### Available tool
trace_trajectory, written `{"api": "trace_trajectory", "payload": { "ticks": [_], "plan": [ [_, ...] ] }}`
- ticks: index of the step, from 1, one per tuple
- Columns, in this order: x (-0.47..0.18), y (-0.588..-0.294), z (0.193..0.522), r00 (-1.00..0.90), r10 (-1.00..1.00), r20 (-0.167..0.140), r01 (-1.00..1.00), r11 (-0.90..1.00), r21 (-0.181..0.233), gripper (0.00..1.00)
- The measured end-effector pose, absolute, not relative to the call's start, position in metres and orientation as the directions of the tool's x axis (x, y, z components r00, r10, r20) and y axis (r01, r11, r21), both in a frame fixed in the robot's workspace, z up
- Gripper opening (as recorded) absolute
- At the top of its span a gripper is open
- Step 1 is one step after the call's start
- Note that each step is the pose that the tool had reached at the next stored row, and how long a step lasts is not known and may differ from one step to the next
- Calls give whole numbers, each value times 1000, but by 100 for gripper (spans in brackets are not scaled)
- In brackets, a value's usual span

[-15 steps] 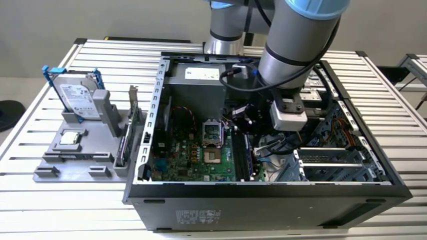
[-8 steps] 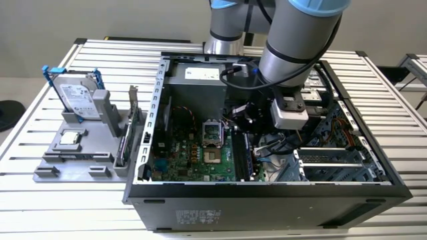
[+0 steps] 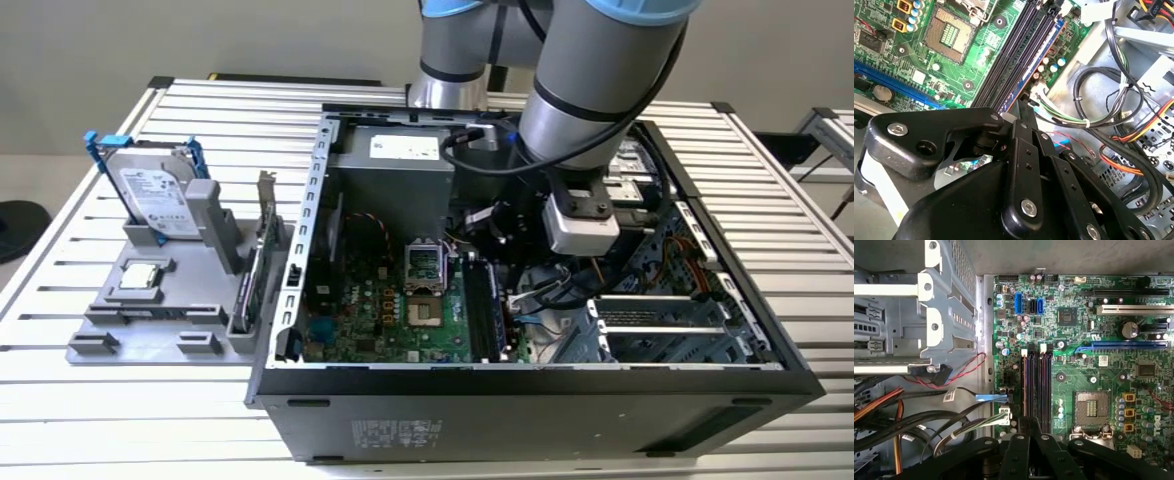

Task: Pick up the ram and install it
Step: 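Insert the ram into the slot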

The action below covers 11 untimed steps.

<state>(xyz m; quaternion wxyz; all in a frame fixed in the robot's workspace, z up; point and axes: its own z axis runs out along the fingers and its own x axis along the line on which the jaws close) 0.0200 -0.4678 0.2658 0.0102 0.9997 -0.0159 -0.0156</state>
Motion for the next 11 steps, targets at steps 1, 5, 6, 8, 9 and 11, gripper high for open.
{"api": "trace_trajectory", "payload": {
  "ticks": [1, 5, 6, 8, 9, 11],
  "plan": [
    [20, -468, 266, 999, -32, -31, -31, -999, 21, 0],
    [20, -468, 266, 999, -32, -31, -31, -999, 21, 0],
    [20, -468, 266, 999, -32, -31, -31, -999, 21, 0],
    [20, -468, 266, 999, -32, -31, -31, -999, 21, 0],
    [19, -468, 266, 999, -32, -31, -31, -999, 21, 0],
    [18, -468, 266, 999, -23, -31, -23, -1000, 21, 0]
  ]
}}
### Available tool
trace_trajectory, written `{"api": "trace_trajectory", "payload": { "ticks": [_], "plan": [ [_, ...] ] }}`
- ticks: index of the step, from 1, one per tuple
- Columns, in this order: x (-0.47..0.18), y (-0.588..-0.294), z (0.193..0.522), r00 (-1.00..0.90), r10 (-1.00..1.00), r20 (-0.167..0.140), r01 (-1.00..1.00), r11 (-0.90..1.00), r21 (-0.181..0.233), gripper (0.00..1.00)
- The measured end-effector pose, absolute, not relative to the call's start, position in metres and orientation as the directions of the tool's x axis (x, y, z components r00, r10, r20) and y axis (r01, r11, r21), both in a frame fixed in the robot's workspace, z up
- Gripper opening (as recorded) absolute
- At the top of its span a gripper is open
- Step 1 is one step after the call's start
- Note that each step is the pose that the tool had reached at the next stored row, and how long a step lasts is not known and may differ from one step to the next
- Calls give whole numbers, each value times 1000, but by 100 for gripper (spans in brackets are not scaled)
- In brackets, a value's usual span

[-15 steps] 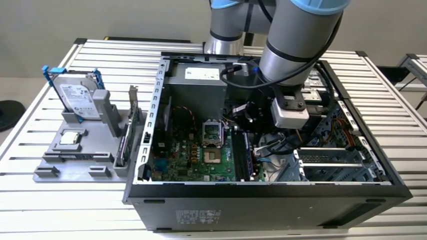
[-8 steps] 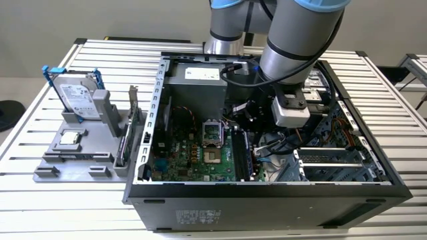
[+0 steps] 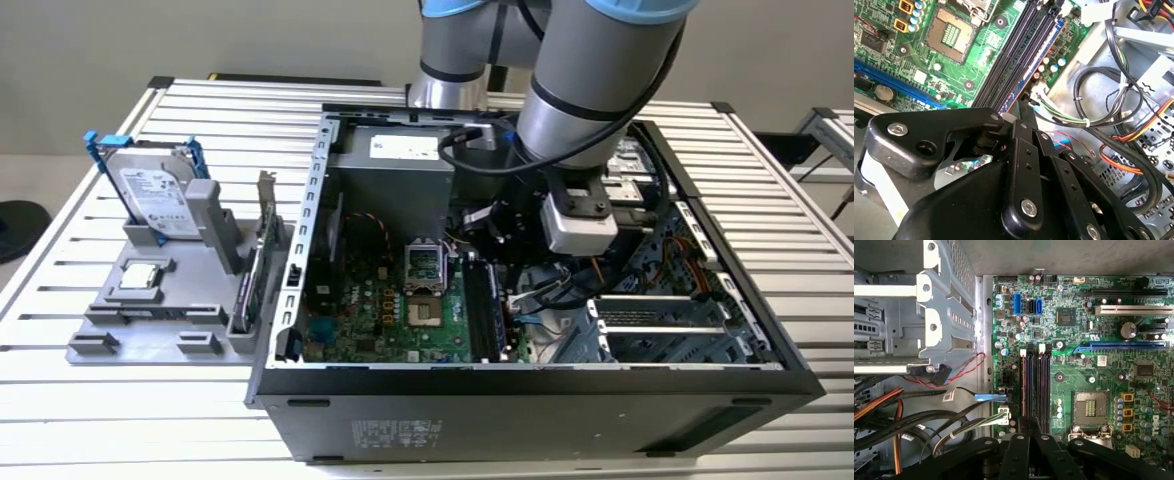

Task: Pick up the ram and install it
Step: 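Insert the ram into the slot, then press down the ram until it locks into place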

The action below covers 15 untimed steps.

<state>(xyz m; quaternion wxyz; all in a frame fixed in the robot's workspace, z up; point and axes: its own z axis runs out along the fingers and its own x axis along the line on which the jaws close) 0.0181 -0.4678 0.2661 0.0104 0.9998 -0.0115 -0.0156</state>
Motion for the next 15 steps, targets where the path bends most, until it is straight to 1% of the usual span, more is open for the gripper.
{"api": "trace_trajectory", "payload": {
  "ticks": [15],
  "plan": [
    [18, -468, 263, 969, 246, -31, 247, -969, 20, 0]
  ]
}}
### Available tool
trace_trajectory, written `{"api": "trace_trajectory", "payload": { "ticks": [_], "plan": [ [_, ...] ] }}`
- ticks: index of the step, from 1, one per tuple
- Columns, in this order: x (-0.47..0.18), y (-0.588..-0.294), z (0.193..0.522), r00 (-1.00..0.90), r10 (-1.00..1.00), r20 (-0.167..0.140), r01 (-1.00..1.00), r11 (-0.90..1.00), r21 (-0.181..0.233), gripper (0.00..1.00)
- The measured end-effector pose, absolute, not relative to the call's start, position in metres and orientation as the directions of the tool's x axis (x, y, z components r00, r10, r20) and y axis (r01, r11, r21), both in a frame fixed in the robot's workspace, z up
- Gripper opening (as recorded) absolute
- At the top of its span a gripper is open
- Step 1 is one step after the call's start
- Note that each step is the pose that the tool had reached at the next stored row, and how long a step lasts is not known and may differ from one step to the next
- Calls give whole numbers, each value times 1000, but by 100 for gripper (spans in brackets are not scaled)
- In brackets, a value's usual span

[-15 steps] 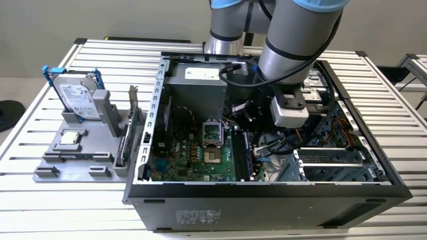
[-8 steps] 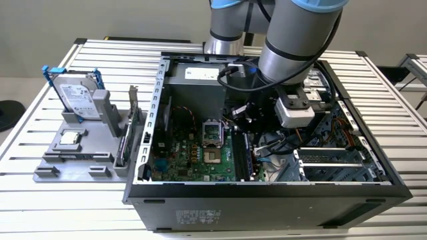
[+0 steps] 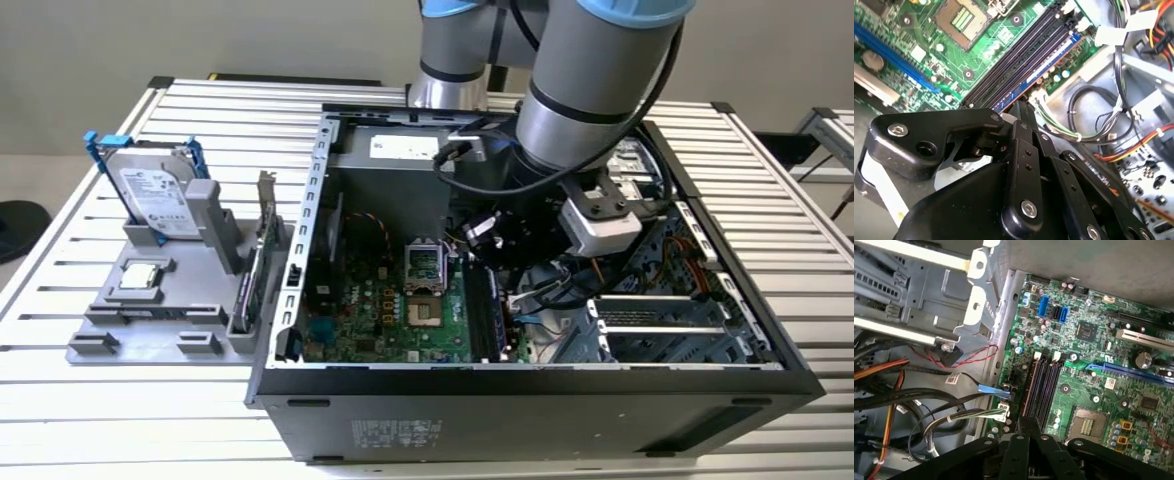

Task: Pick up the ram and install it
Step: 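Press down the ram until it locks into place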

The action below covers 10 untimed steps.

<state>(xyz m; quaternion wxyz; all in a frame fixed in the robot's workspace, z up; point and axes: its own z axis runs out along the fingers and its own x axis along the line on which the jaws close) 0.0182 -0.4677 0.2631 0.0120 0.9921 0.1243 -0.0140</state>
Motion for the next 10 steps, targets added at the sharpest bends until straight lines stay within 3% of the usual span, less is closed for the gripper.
{"api": "trace_trajectory", "payload": {
  "ticks": [10],
  "plan": [
    [18, -468, 258, 908, 417, -30, 418, -908, 17, 0]
  ]
}}
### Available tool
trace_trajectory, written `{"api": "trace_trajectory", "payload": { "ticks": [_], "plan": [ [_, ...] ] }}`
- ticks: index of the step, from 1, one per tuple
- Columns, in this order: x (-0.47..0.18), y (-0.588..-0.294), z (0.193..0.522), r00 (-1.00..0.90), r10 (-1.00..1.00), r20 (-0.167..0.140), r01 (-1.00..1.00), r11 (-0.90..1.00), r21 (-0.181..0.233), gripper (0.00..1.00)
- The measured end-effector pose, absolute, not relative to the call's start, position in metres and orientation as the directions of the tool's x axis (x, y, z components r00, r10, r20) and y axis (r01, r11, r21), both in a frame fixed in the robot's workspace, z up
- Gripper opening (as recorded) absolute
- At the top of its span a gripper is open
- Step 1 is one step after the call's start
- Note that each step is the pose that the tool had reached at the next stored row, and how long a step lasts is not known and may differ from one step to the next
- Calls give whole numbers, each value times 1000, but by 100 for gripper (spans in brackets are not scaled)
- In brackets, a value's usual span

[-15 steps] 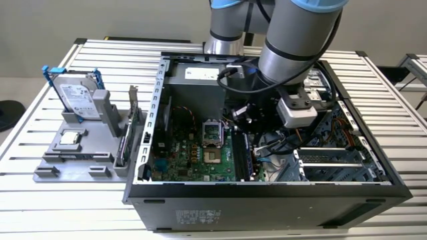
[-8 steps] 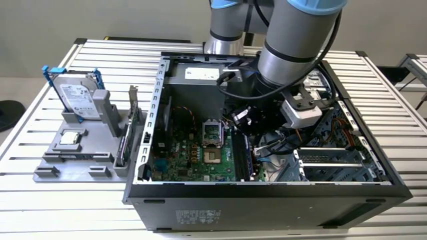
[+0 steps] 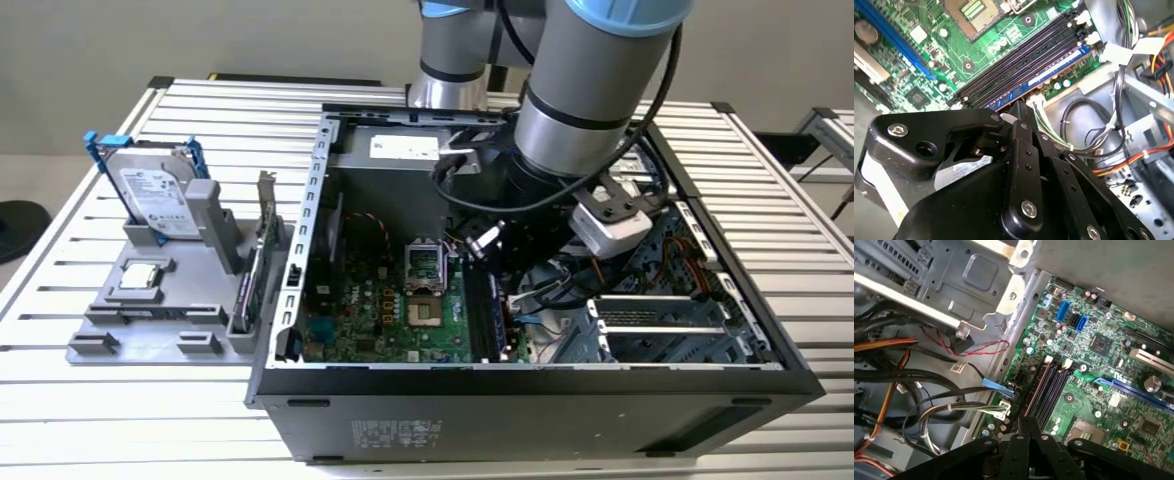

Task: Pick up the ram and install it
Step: 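Press down the ram until it locks into place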

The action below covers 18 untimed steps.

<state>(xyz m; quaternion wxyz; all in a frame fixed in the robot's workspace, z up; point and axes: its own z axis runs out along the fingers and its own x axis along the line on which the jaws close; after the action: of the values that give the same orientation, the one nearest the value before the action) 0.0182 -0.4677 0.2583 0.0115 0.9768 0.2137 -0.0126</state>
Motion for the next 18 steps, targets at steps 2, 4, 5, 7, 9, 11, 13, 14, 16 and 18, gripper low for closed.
{"api": "trace_trajectory", "payload": {
  "ticks": [2, 4, 5, 7, 9, 11, 13, 14, 16, 18],
  "plan": [
    [18, -468, 257, 892, 450, -29, 451, -892, 16, 0],
    [18, -468, 257, 877, 479, -29, 480, -877, 16, 0],
    [18, -468, 256, 869, 494, -29, 494, -869, 15, 0],
    [18, -468, 256, 854, 519, -28, 519, -854, 14, 0],
    [18, -468, 255, 839, 543, -27, 544, -839, 12, 0],
    [18, -468, 254, 823, 568, -26, 568, -823, 11, 0],
    [18, -468, 253, 805, 593, -25, 593, -805, 9, 0],
    [18, -468, 252, 796, 605, -24, 605, -796, 8, 0],
    [18, -468, 252, 776, 630, -22, 630, -776, 6, 0],
    [18, -468, 251, 755, 655, -20, 655, -755, 4, 0]
  ]
}}
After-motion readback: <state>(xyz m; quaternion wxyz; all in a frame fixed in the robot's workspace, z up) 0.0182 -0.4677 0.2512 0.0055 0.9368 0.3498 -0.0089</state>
